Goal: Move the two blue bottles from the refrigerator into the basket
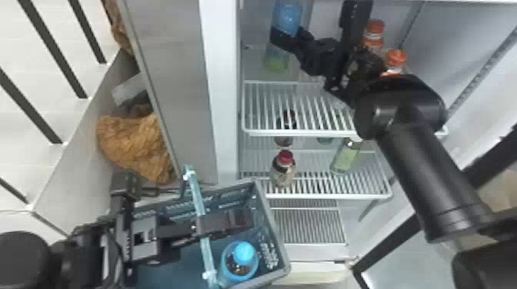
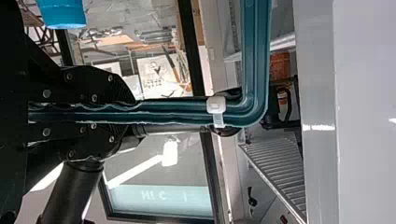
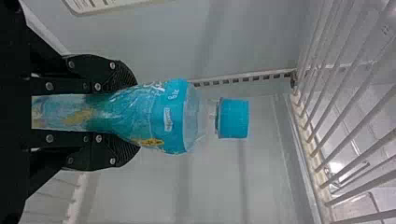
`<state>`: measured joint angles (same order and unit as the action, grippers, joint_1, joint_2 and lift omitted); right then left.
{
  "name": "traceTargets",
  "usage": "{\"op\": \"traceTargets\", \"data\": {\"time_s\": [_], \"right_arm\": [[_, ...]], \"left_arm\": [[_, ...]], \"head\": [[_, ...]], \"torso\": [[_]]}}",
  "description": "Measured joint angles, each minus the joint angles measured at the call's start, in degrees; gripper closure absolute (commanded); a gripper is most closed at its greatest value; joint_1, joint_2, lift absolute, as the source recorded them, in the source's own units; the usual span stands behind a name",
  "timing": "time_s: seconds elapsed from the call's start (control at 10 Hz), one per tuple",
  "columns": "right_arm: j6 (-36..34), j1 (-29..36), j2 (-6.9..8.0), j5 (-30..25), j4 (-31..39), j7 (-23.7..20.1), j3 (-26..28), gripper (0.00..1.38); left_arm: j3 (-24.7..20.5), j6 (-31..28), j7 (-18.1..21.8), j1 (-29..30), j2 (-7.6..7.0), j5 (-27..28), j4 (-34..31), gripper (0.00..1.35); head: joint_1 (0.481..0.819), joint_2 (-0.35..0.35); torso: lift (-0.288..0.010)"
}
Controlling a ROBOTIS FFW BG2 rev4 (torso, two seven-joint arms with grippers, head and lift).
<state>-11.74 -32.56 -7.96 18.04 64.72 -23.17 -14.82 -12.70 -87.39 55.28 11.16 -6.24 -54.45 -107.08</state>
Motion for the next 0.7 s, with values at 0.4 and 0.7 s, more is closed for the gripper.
{"op": "traceTargets", "data": {"time_s": [0.4, 0.7], "right_arm": [[-1.9, 8.1, -0.67, 0.2, 10.5, -0.1, 0.7, 1.28], [-3.2, 14.7, -1.16, -1.2, 21.4, -0.2, 2.1, 1.28]], "left_arm": [[-0.1, 0.1, 0.0, 0.2, 0.0, -0.2, 0.0, 1.2], [-0.1, 0.2, 0.0, 0.3, 0.0, -0.2, 0.0, 1.2]], "head": [[0.695, -0.029], [0.695, -0.024]], "torso": [[-0.01], [-0.01]]}}
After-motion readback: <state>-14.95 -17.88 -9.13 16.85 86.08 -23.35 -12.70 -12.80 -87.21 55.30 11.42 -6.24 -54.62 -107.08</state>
